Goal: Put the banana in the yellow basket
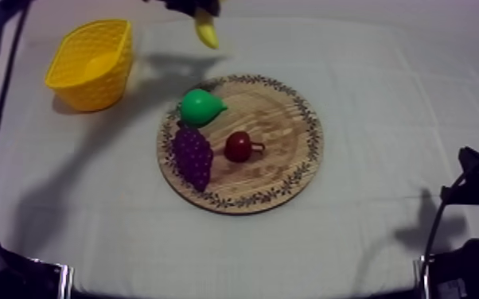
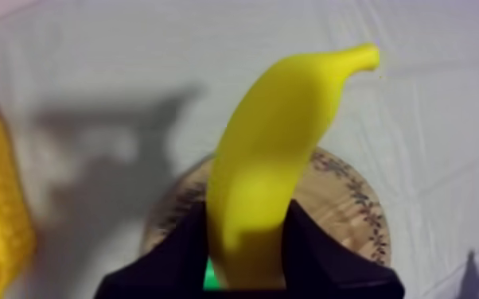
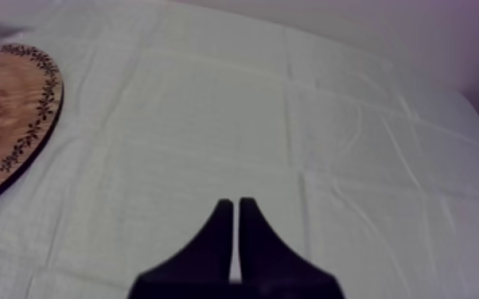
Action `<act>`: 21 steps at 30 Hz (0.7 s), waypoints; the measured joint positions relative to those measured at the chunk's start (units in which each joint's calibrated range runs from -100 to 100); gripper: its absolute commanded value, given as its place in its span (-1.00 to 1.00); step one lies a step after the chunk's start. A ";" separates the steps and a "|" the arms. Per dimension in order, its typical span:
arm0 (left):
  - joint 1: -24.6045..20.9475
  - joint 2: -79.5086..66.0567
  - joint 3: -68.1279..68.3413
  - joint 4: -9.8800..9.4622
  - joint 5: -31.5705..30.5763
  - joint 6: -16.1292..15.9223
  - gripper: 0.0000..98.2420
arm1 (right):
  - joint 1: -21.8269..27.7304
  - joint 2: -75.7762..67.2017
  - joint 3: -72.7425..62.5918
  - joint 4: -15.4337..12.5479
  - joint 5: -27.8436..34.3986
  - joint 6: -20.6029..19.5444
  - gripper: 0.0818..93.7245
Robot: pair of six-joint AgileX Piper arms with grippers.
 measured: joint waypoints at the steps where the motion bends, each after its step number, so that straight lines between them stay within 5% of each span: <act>1: -1.18 -1.63 1.37 0.00 -0.15 -0.19 -0.47 | 0.00 0.00 0.00 0.00 0.00 0.00 -0.99; 12: -13.92 -13.62 18.38 -1.65 -3.65 -1.84 -0.47 | 0.00 0.00 0.00 0.00 0.07 0.00 -0.99; 21: -20.14 -16.17 30.41 -1.70 -8.85 -2.46 -0.47 | 0.00 0.00 0.00 0.00 0.07 -0.06 -0.99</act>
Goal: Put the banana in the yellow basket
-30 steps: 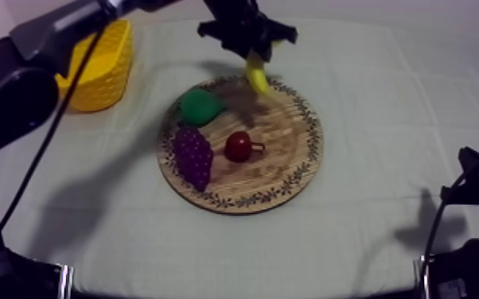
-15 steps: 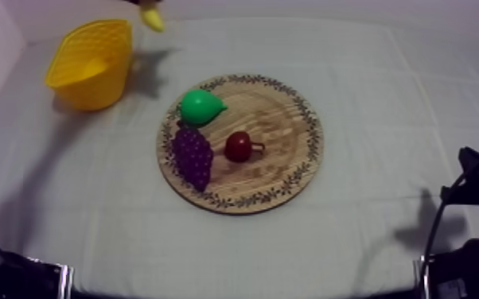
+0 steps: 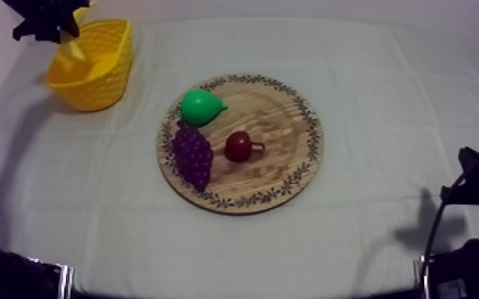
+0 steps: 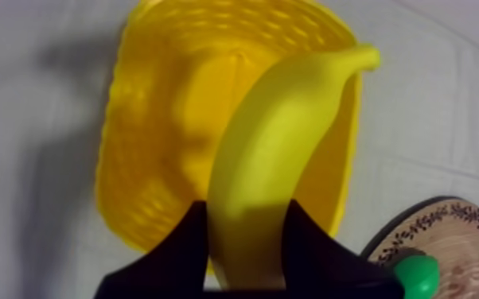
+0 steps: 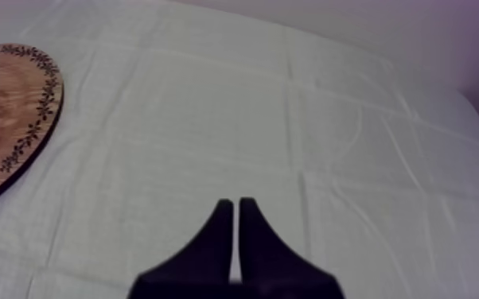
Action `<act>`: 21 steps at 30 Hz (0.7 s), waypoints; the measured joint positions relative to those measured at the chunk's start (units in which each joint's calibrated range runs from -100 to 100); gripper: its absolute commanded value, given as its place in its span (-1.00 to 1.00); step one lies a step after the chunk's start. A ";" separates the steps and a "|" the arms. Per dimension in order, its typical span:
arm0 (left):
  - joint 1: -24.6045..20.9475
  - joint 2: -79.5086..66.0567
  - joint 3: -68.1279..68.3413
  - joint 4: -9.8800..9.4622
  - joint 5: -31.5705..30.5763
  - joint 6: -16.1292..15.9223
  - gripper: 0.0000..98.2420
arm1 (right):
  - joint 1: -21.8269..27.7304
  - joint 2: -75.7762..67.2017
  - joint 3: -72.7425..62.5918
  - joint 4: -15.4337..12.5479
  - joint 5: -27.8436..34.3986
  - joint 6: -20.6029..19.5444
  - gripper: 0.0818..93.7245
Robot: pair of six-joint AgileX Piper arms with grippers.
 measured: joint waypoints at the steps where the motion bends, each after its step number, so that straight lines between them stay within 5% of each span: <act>1: -0.18 -0.30 0.69 0.00 -0.31 0.00 -0.47 | 0.00 0.00 0.00 0.00 0.00 0.00 -0.99; 21: -0.05 8.29 -4.11 0.65 -5.69 -0.12 -0.47 | 0.00 0.00 0.00 0.00 0.00 0.09 -0.99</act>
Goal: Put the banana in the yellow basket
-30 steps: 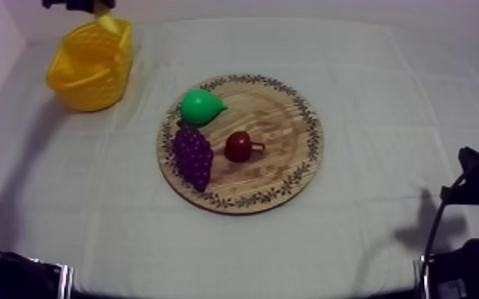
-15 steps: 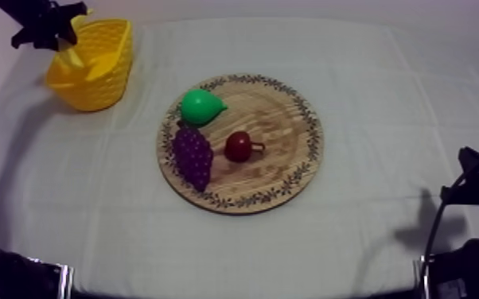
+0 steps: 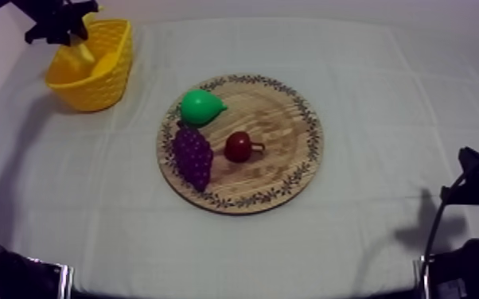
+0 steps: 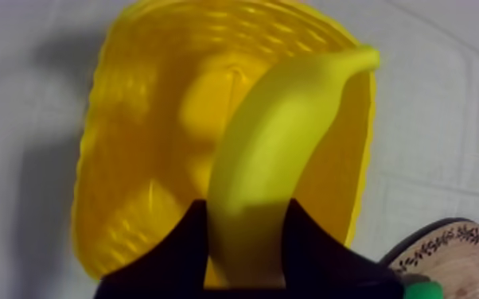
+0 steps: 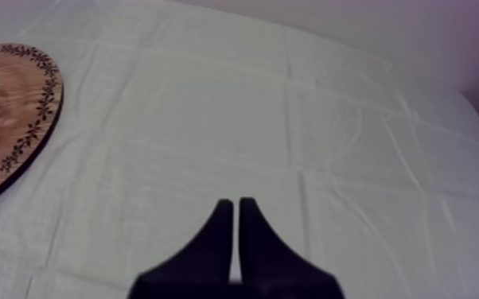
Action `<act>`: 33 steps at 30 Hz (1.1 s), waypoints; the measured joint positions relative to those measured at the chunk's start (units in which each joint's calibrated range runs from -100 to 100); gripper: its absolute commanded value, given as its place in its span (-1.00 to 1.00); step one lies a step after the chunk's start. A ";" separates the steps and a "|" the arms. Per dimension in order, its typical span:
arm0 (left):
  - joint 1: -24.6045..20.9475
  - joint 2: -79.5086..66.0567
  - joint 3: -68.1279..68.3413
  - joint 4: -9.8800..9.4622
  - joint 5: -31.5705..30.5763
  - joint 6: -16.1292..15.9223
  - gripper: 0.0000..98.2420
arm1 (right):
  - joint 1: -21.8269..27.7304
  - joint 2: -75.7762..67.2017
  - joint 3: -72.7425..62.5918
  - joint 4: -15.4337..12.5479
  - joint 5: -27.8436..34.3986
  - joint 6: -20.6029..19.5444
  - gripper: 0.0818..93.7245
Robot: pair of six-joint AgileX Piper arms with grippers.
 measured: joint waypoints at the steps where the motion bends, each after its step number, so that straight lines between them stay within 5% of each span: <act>1: -0.07 0.93 -0.69 0.00 -0.09 -0.03 -0.47 | 0.00 0.00 0.00 0.00 0.00 0.00 -0.99; 8: -0.74 5.65 -3.64 0.10 -0.51 -0.15 -0.45 | 0.00 0.00 0.00 0.00 0.00 -0.07 -0.99; 27: -0.49 8.47 -2.36 0.72 -3.92 -0.74 0.03 | 0.00 0.00 0.00 0.00 0.00 -0.09 -0.99; 33: -0.44 8.11 -1.85 1.06 -4.52 -0.99 -0.10 | 0.00 0.00 0.00 0.00 0.00 -0.09 -0.99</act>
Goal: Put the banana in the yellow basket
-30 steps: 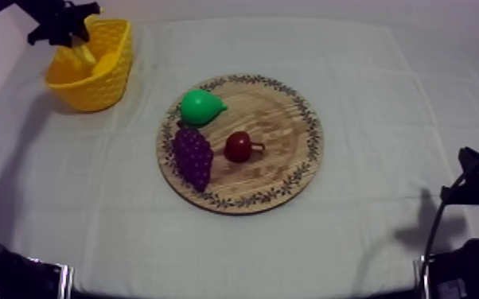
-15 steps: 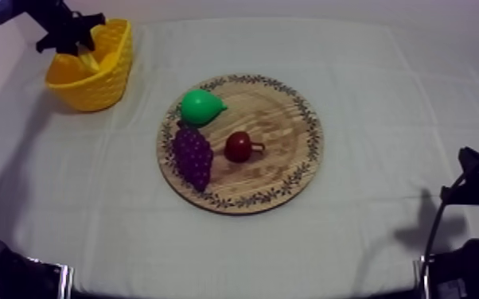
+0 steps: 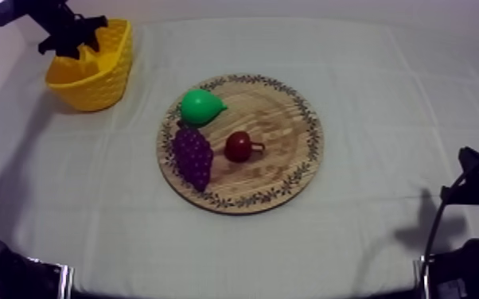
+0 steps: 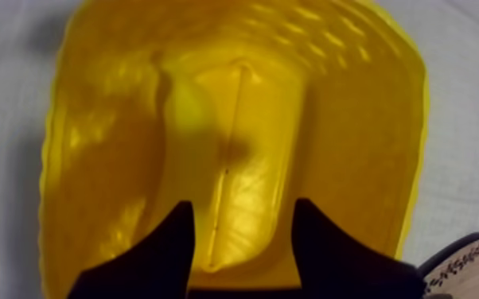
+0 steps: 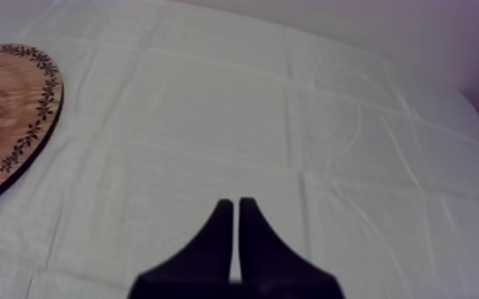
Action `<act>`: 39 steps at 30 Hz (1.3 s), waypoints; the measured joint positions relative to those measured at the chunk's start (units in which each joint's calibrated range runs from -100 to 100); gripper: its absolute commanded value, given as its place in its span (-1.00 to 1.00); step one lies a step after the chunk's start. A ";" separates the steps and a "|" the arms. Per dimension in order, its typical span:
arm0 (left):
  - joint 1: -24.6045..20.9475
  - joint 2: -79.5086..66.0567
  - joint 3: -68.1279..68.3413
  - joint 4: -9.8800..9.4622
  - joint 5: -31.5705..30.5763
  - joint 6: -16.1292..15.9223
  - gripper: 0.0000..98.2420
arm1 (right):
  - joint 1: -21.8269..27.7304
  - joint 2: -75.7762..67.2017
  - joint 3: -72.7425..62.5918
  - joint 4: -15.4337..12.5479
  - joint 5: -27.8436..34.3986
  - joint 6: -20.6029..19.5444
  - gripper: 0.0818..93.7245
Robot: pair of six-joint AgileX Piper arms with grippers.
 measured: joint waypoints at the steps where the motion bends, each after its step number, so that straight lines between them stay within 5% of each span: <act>1: 0.00 -0.17 0.00 0.00 0.00 0.00 -0.15 | 0.00 0.00 0.00 0.00 0.00 0.00 -0.99; 21: -0.75 -20.51 10.96 0.00 0.13 -0.50 -0.92 | 0.00 0.00 0.00 0.00 -0.07 0.00 -0.99; 29: -1.55 -38.02 24.30 0.00 -0.54 -0.79 -0.98 | 0.00 0.00 0.00 0.00 -0.07 0.00 -0.99; 39: -2.79 -67.95 50.02 0.00 -8.73 -3.70 -1.00 | 0.00 0.00 0.00 0.00 -0.07 0.03 -0.99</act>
